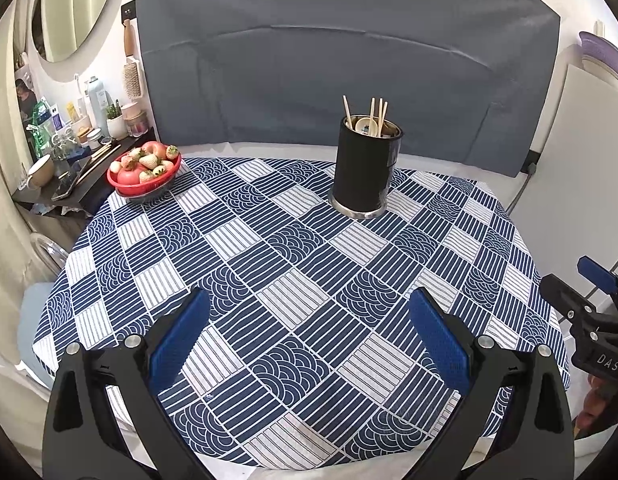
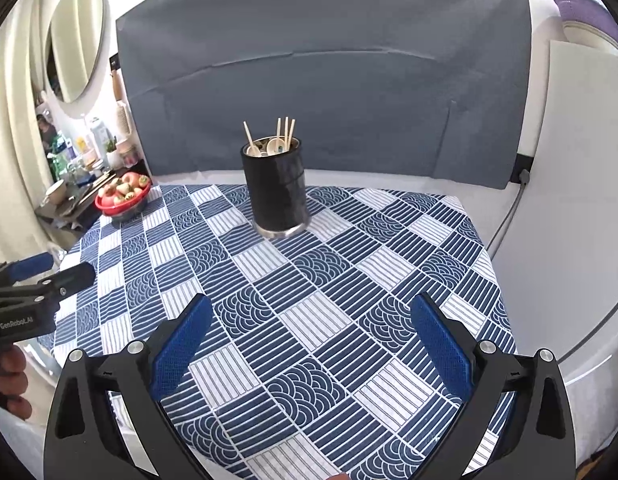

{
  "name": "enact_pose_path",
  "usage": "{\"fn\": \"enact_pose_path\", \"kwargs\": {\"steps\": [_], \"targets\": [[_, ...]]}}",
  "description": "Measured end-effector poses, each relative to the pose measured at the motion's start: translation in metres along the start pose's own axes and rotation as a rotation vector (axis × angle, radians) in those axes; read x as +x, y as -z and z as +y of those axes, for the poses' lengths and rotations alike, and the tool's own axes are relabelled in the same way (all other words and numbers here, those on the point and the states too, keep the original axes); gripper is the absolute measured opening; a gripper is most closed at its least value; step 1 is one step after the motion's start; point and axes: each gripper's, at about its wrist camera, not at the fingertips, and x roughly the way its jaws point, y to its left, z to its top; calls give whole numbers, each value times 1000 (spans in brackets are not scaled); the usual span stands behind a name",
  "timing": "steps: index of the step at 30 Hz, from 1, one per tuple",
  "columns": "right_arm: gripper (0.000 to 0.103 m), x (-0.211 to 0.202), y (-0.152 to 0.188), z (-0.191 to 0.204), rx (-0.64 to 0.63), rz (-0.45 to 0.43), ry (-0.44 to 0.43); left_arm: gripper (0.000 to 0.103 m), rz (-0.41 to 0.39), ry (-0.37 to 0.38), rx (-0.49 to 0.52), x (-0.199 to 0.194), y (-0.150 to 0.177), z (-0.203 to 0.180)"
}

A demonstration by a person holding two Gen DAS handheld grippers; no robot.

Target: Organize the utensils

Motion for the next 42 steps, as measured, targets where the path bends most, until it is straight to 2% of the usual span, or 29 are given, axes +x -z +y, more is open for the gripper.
{"fn": "enact_pose_path", "kwargs": {"steps": [13, 24, 42], "targets": [[95, -3, 0, 4, -5, -18, 5, 97, -12, 17, 42, -3, 1, -4], [95, -4, -1, 11, -30, -26, 11, 97, -25, 29, 35, -6, 2, -2], [95, -5, 2, 15, -40, -21, 5, 97, 7, 44, -3, -3, 6, 7]]}}
